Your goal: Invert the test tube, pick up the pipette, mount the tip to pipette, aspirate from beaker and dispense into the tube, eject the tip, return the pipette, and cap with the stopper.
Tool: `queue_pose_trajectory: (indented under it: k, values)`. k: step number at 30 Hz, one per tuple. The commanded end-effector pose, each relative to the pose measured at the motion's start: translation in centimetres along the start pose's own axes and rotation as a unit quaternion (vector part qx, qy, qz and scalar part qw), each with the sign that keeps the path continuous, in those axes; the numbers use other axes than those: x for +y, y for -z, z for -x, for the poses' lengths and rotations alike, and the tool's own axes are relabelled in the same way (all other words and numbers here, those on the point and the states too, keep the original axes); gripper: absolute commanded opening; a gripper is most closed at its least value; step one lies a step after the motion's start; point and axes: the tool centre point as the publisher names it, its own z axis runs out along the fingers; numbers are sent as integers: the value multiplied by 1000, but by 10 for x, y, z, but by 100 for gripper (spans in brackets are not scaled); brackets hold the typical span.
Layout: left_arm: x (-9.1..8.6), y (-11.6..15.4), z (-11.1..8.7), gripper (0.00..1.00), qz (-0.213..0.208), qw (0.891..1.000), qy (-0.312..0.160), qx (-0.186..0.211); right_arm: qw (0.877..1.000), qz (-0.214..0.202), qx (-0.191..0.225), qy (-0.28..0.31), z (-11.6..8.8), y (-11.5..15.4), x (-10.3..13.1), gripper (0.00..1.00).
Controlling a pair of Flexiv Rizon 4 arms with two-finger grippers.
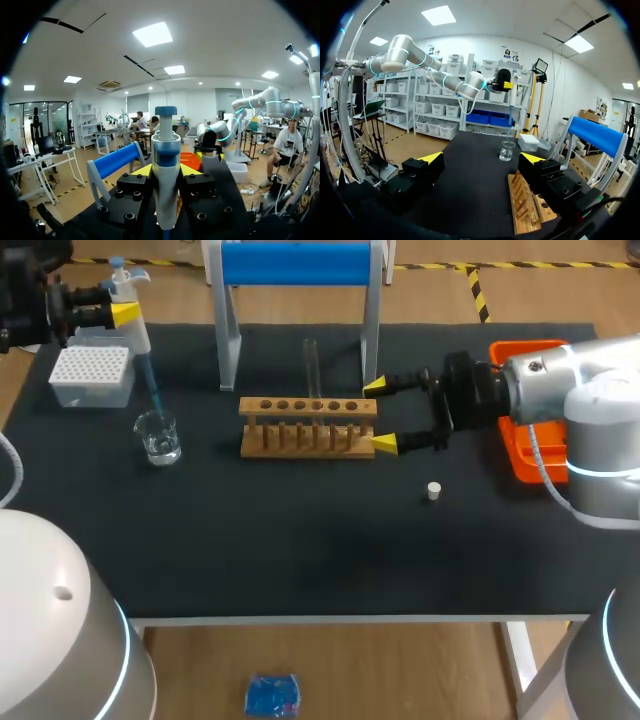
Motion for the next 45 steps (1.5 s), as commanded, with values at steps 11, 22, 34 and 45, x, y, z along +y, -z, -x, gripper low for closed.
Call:
queue_pose_trajectory:
  k: [11,22,34,45]
  values:
    - [0,0,0,0,0,1000,-1,0,1000,-1,2,0,0,1,1,100]
    - [0,0,0,0,0,1000,-1,0,1000,-1,2,0,0,1,1,100]
    - [0,0,0,0,0,1000,-1,0,998,-47,-34,-9,-19,-26,11,100]
    - [0,0,0,0,0,1000,-1,0,989,-122,-69,-35,-15,-104,9,100]
